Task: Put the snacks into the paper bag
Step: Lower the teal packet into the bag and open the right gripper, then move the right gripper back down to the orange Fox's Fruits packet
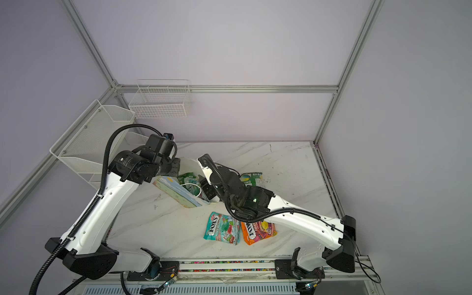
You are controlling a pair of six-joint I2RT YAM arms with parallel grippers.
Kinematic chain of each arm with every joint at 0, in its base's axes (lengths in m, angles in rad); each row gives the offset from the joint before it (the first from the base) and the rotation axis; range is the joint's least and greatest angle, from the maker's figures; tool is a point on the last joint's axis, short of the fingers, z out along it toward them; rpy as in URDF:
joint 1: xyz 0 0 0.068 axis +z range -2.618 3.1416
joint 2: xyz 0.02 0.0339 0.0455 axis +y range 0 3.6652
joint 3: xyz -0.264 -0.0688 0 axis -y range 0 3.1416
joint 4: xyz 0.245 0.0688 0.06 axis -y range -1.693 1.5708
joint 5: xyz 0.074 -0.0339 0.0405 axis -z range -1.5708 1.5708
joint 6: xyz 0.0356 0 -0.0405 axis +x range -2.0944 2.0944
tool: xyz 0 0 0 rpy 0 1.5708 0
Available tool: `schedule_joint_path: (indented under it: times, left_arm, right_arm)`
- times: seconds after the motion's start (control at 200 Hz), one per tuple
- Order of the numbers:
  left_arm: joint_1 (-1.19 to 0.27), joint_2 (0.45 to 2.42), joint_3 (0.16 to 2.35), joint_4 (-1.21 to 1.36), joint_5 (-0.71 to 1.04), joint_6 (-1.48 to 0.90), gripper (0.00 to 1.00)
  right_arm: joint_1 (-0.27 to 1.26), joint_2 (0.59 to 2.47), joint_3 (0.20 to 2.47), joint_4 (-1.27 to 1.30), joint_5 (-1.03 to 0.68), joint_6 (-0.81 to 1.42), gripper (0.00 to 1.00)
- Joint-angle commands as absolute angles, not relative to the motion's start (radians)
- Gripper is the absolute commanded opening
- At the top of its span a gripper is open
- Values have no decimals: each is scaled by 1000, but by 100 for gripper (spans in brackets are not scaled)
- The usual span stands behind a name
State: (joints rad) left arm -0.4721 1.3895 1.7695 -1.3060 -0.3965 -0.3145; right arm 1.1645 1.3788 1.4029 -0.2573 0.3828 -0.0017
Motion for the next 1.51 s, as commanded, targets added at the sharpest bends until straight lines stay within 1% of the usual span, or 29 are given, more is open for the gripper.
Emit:
schedule_joint_path:
  times: [0.0, 0.39, 0.555, 0.725, 1.03, 1.5]
  left_arm:
    - [-474, 1358, 1783, -1305, -405, -326, 0]
    - [-479, 1356, 1781, -1306, -405, -329, 0]
    - [-482, 1352, 1772, -1305, -404, -331, 0]
    - [-486, 1350, 1758, -1305, -402, -334, 0]
    - [-492, 1350, 1741, -1298, -399, -337, 0]
    - [-492, 1335, 1690, -1274, -393, -337, 0]
  right_arm:
    - [1171, 1321, 1357, -243, 405, 48, 50]
    - [1170, 1156, 1200, -297, 422, 228, 59]
    - [1170, 1118, 1147, -317, 428, 297, 63]
    - [1170, 1104, 1105, -327, 412, 351, 67]
    - [1170, 1124, 1098, -354, 411, 416, 75]
    - [1167, 1091, 1019, -380, 407, 522, 81]
